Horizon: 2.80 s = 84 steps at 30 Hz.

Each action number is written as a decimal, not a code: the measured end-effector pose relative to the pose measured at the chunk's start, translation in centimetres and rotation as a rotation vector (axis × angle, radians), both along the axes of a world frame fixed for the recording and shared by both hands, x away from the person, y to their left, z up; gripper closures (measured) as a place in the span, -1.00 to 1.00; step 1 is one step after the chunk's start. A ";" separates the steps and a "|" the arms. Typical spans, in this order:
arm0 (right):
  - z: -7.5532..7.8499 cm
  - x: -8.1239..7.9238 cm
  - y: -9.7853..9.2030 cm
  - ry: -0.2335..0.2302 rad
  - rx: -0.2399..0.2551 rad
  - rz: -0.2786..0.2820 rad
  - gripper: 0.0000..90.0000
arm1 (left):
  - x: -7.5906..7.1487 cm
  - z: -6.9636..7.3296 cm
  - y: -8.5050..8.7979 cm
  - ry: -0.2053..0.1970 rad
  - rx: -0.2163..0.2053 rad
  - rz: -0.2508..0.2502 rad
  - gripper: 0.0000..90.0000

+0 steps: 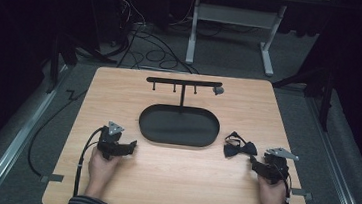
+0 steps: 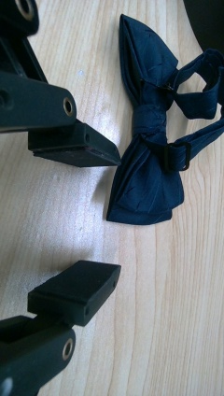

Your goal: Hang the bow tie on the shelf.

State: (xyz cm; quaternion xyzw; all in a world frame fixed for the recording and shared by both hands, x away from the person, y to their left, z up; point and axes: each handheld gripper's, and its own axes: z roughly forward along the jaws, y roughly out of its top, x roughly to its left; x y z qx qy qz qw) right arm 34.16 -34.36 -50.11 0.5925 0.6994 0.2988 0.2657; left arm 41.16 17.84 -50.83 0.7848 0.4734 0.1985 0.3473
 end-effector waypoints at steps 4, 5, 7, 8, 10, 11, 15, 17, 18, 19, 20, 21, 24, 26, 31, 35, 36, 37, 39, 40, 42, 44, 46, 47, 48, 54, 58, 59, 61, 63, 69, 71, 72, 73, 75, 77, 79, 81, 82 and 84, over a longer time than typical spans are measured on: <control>0.0 0.0 0.0 0.000 0.001 0.001 -0.05 | 0.0 0.0 0.0 0.001 0.001 0.000 -0.59; 0.0 0.0 0.0 0.002 0.000 0.001 -0.05 | 0.0 0.0 0.0 0.000 0.000 0.000 -0.59; 0.0 0.0 0.0 0.000 0.001 0.001 -0.05 | 0.0 0.0 0.0 0.000 0.000 0.000 -0.59; 0.0 0.0 0.0 0.000 0.001 0.001 -0.05 | 0.0 0.0 0.0 0.003 0.001 -0.001 -0.59; 0.0 0.0 0.0 0.002 0.000 0.001 -0.04 | 0.0 0.0 0.0 0.003 0.001 -0.002 -0.59; 0.0 0.0 0.0 0.002 0.000 0.001 -0.04 | 0.0 0.0 0.0 0.003 0.001 -0.002 -0.59; 0.0 0.0 0.0 0.003 0.002 0.002 -0.04 | 0.0 0.0 0.0 0.003 0.000 -0.002 -0.59; 0.0 0.0 0.0 -0.001 0.001 0.007 -0.04 | 0.0 0.0 0.0 0.003 0.001 -0.002 -0.59; 0.0 0.0 0.0 -0.001 0.001 0.008 -0.04 | 0.0 0.0 0.0 0.003 0.000 -0.002 -0.59; 0.0 0.0 0.0 -0.001 0.001 0.008 -0.04 | 0.0 0.0 0.0 0.003 0.000 -0.002 -0.59; 0.0 0.0 0.0 0.000 0.002 0.008 -0.04 | 0.0 0.0 0.0 0.003 0.001 -0.002 -0.59; 0.0 0.0 0.0 0.000 0.002 0.008 -0.04 | 0.0 0.0 0.0 0.003 0.000 -0.001 -0.59; 0.0 0.0 0.0 0.000 0.002 0.008 -0.04 | 0.0 0.0 0.0 0.003 0.000 -0.001 -0.59; 0.0 0.0 0.0 -0.001 0.002 0.008 -0.04 | 0.0 0.0 0.0 0.003 0.000 -0.002 -0.59; 0.0 0.0 0.0 -0.002 0.004 0.005 0.01 | 0.0 0.0 0.0 0.002 -0.001 -0.002 -0.59; 0.0 -0.2 -0.1 -0.004 0.024 0.004 0.06 | 0.0 0.0 0.0 0.001 -0.001 -0.001 -0.59; 0.0 -0.2 -0.1 -0.004 0.024 0.004 0.06 | 0.0 0.0 0.0 0.001 -0.001 -0.001 -0.59; 0.1 -0.3 0.0 -0.002 0.031 0.006 0.07 | 0.0 0.0 0.0 0.002 -0.002 -0.001 -0.59; 0.1 -0.4 0.0 -0.006 0.033 0.012 0.08 | 0.0 0.0 0.0 0.002 -0.001 -0.001 -0.59; 0.1 -0.4 0.0 -0.006 0.033 0.012 0.08 | 0.0 0.0 0.0 0.002 -0.001 -0.001 -0.59; 0.2 -0.6 0.1 -0.011 0.037 0.011 0.10 | 0.0 0.0 0.0 0.002 -0.001 -0.001 -0.59; 0.4 -0.8 0.1 -0.019 0.043 0.014 0.11 | 0.0 0.0 0.0 0.002 -0.002 -0.002 -0.59; 0.8 -1.1 0.1 -0.034 0.053 0.018 0.13 | 0.0 0.0 0.0 0.001 -0.001 -0.001 -0.59; 0.9 -1.2 0.2 -0.040 0.056 0.018 0.14 | 0.0 0.0 0.0 0.001 -0.001 -0.001 -0.59; 1.1 -1.3 0.2 -0.044 0.059 0.019 0.14 | 0.0 0.0 0.0 0.002 -0.001 -0.001 -0.59; 1.9 -1.5 0.3 -0.065 0.082 0.038 0.21 | 0.0 0.0 0.0 0.002 -0.002 -0.002 -0.58; 2.1 -1.1 0.6 -0.063 0.091 0.059 0.26 | 0.0 0.0 0.0 0.002 -0.002 -0.002 -0.58; 2.1 -1.1 0.6 -0.063 0.091 0.059 0.26 | 0.0 0.0 0.0 0.002 -0.002 -0.002 -0.58; 2.3 -0.9 0.9 -0.063 0.090 0.066 0.27 | 0.0 0.0 0.0 0.002 -0.003 -0.002 -0.58; 2.5 -0.6 1.1 -0.065 0.085 0.078 0.28 | 0.0 0.0 0.0 0.002 -0.002 -0.002 -0.58; 3.1 0.4 1.6 -0.075 0.089 0.089 0.31 | 0.0 0.0 0.0 0.002 -0.002 -0.002 -0.58; 3.3 0.8 1.7 -0.077 0.090 0.096 0.31 | 0.0 0.0 0.0 0.002 -0.003 -0.002 -0.58; 3.3 0.8 1.7 -0.077 0.090 0.096 0.31 | 0.0 0.0 0.0 0.002 -0.002 -0.002 -0.58; 3.4 0.9 1.8 -0.074 0.091 0.097 0.31 | 0.0 0.0 0.0 0.002 -0.002 -0.002 -0.58; 3.5 1.1 1.8 -0.082 0.091 0.101 0.31 | 0.0 0.0 0.0 0.002 -0.003 -0.002 -0.58; 3.6 1.4 2.0 -0.077 0.094 0.105 0.32 | 0.0 0.0 0.0 0.002 -0.002 -0.002 -0.58; 3.7 1.7 2.1 -0.076 0.091 0.107 0.32 | 0.0 0.0 0.0 0.002 -0.003 -0.002 -0.58; 3.9 2.2 2.4 -0.080 0.084 0.116 0.33 | 0.0 0.0 0.0 0.002 -0.003 -0.002 -0.58; 3.9 2.2 2.4 -0.080 0.084 0.116 0.33 | 0.0 0.0 0.0 0.002 -0.003 -0.002 -0.58; 4.1 2.6 2.6 -0.083 0.084 0.121 0.34 | 0.0 0.0 0.0 0.003 -0.003 -0.002 -0.58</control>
